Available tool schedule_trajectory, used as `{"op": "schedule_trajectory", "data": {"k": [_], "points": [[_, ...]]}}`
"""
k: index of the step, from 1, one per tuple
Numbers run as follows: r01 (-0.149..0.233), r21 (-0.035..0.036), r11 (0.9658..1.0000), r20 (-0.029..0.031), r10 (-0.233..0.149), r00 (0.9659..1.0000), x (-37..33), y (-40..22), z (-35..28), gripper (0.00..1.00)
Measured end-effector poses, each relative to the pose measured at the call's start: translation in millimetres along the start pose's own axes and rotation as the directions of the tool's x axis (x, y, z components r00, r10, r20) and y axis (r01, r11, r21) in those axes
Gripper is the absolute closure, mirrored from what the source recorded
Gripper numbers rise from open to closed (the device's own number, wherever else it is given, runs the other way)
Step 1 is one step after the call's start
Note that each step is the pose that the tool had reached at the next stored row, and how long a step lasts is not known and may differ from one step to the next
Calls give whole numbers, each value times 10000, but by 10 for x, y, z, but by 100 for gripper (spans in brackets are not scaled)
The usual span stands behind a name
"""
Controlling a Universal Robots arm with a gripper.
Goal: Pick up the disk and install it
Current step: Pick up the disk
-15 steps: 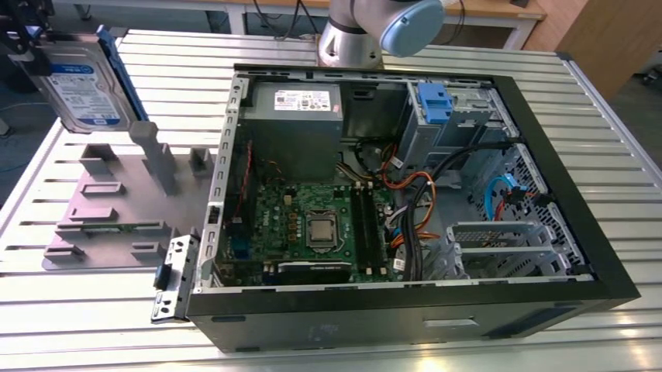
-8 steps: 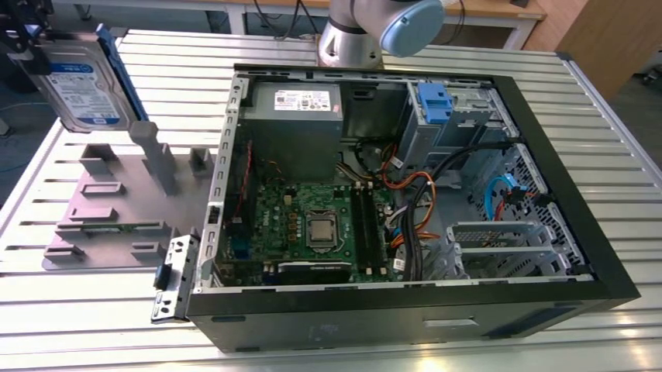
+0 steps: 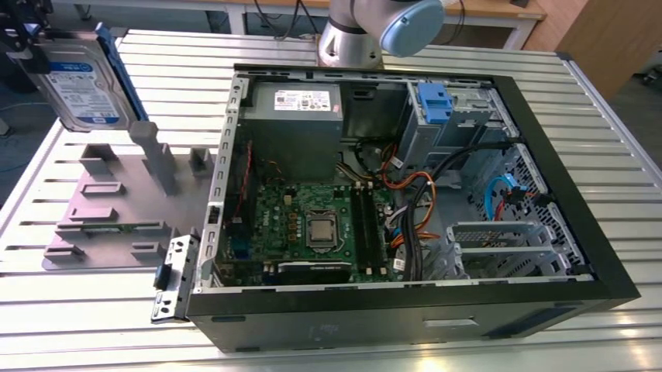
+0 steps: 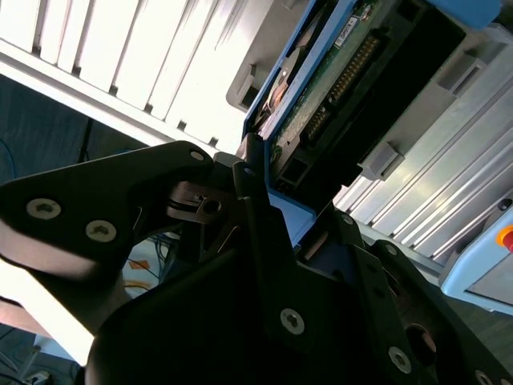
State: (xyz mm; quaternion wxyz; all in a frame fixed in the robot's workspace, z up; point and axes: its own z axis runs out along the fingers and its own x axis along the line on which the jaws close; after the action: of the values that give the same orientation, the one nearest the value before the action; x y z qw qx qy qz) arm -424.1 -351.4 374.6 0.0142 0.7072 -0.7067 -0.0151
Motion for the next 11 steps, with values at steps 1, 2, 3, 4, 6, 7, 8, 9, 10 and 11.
{"op": "schedule_trajectory", "data": {"k": [1,2,3,4,6,7,8,9,10,11], "points": [[0,1,10000,0,0,10000,0,0,-2,63],[0,0,10000,0,0,10000,0,0,-4,63],[0,1,10000,0,0,10000,0,0,-5,63],[0,0,10000,0,0,10000,0,0,-7,63],[0,0,10000,0,0,10000,0,0,-11,63],[0,1,10000,0,0,10000,0,0,-13,63],[0,1,10000,0,0,10000,0,0,-15,63],[0,0,10000,0,0,10000,0,1,-17,63],[0,0,10000,0,0,10000,0,1,-19,63],[0,0,10000,0,0,10000,0,1,-21,63]]}}
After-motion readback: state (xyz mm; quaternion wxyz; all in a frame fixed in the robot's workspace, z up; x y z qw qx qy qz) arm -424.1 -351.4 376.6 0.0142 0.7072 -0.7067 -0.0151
